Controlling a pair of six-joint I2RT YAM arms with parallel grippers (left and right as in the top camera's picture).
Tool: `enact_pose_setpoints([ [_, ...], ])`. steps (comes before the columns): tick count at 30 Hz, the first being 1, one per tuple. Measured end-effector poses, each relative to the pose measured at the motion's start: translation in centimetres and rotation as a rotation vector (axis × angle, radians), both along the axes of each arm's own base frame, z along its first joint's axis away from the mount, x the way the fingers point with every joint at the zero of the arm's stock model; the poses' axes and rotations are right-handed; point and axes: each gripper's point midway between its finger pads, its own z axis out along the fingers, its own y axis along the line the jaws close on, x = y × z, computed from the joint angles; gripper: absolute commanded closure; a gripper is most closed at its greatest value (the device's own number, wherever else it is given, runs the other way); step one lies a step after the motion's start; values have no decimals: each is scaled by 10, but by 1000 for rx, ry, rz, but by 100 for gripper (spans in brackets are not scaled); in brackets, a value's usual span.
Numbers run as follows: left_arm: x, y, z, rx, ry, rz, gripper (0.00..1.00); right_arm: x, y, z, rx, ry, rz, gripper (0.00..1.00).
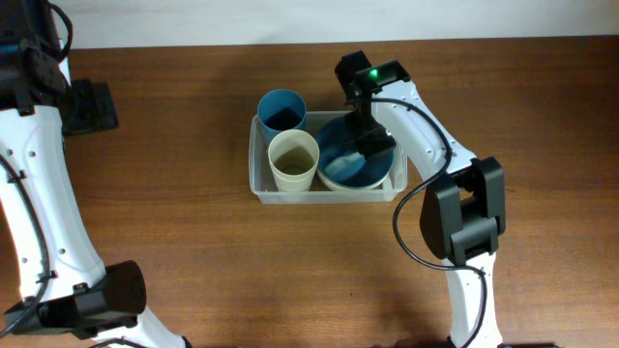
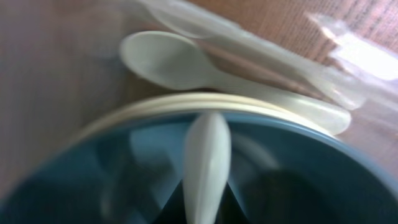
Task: Pack container
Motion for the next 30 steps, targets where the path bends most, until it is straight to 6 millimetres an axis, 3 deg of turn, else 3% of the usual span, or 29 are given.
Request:
enact_pose_setpoints([
  [8,0,0,0,0,0,0,0,25,8,32,34,-103,73,96],
  [17,0,0,0,0,0,0,0,32,-3,68,61,-128,160,96],
  [24,0,0,0,0,0,0,0,47,-32,121,33,-222,351,96],
  [30,0,0,0,0,0,0,0,32,-81,157,-29,-201,566,96],
])
